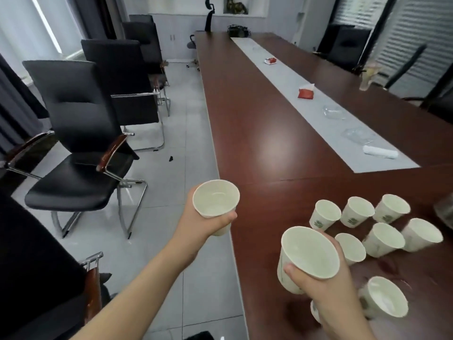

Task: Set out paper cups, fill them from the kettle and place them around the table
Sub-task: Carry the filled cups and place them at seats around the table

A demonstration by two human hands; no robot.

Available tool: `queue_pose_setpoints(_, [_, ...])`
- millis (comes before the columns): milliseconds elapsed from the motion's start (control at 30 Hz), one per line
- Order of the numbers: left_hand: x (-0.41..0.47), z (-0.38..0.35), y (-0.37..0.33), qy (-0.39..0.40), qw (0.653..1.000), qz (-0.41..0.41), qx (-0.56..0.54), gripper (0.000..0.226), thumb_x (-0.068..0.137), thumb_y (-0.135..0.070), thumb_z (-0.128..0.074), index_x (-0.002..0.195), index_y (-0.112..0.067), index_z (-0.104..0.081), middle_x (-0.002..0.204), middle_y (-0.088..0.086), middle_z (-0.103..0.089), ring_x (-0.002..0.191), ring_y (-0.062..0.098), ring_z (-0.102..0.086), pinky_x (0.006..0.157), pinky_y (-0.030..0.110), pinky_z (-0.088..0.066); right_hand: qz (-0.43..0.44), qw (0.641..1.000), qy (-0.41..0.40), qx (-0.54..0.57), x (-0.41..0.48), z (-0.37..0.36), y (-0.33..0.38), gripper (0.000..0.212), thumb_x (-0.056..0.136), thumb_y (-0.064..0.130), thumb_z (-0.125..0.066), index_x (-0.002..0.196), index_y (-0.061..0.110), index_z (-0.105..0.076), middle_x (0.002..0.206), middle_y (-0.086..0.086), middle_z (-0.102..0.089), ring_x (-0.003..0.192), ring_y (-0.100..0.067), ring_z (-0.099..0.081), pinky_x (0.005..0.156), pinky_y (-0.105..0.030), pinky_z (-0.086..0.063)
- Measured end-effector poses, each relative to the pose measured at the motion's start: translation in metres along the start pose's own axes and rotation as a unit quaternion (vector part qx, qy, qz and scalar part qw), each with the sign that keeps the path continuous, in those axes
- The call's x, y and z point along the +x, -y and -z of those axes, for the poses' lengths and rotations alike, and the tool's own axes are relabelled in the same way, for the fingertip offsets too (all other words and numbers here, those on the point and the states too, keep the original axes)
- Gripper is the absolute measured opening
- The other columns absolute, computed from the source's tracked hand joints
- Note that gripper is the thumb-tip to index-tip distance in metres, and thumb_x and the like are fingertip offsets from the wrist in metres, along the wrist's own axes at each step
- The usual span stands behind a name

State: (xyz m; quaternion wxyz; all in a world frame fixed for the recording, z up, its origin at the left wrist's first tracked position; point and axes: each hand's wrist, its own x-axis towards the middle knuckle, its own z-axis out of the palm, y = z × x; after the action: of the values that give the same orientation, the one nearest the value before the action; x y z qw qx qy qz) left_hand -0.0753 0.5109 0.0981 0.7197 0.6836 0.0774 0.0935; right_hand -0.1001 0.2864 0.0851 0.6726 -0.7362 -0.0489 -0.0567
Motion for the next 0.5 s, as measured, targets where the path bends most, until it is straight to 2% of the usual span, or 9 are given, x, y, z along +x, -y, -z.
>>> queue_pose_setpoints(100, [0.029,0.005,0.006,0.028,1.000,0.001,0.008,0.082,0.042,-0.041,-0.080,0.116,-0.026,-0.050,0.101,-0.007,-0.064,0.090,0.005,-0.061,0.062,0.016,-0.047,0.004,1.000,-0.026,-0.003,0.006,-0.010,-0.001,0.078,0.031,0.038,-0.076,0.105,0.026,-0.054,0.103,0.005,-0.064,0.089,0.002,-0.062,0.074,-0.008,-0.047])
queue_pose_setpoints(167, [0.049,0.011,0.011,0.046,0.999,-0.001,0.017,0.089,0.044,-0.043,-0.081,0.123,-0.018,-0.049,0.106,0.000,-0.062,0.094,0.012,-0.059,0.064,0.019,-0.044,0.009,0.999,-0.043,-0.008,0.013,-0.018,-0.002,0.076,0.031,0.039,-0.075,0.104,0.025,-0.054,0.097,0.010,-0.067,0.086,0.005,-0.062,0.072,-0.006,-0.046])
queue_pose_setpoints(233, [0.072,0.018,0.014,0.060,0.998,0.003,0.021,0.091,0.046,-0.043,-0.081,0.125,-0.013,-0.048,0.105,0.001,-0.062,0.093,0.013,-0.058,0.065,0.021,-0.043,0.005,0.998,-0.068,-0.008,0.023,-0.027,-0.004,0.076,0.032,0.040,-0.074,0.103,0.026,-0.053,0.094,0.022,-0.066,0.086,0.007,-0.061,0.071,-0.004,-0.045])
queue_pose_setpoints(267, [0.082,0.022,0.016,0.067,0.998,0.002,0.021,0.092,0.046,-0.042,-0.081,0.126,-0.011,-0.048,0.102,0.001,-0.061,0.091,0.014,-0.058,0.064,0.020,-0.043,0.000,0.996,-0.084,-0.014,0.027,-0.032,-0.004,0.077,0.032,0.041,-0.074,0.104,0.025,-0.053,0.094,0.022,-0.066,0.086,0.007,-0.061,0.071,-0.004,-0.045])
queue_pose_setpoints(367, [0.125,0.033,0.018,0.099,0.995,0.002,0.019,0.094,0.046,-0.042,-0.082,0.127,-0.010,-0.047,0.101,0.001,-0.060,0.091,0.014,-0.057,0.065,0.022,-0.044,-0.009,0.990,-0.136,-0.025,0.050,-0.047,-0.012,0.083,0.031,0.043,-0.074,0.108,0.022,-0.053,0.100,0.007,-0.064,0.089,0.005,-0.060,0.073,-0.005,-0.045])
queue_pose_setpoints(500, [0.184,0.049,0.019,0.143,0.990,-0.009,0.013,0.095,0.044,-0.042,-0.081,0.129,-0.016,-0.045,0.112,0.003,-0.062,0.102,0.016,-0.060,0.079,0.030,-0.048,-0.010,0.979,-0.202,-0.020,0.086,-0.078,-0.023,0.081,0.033,0.041,-0.076,0.108,0.022,-0.052,0.104,0.004,-0.062,0.090,0.000,-0.060,0.076,-0.007,-0.047])
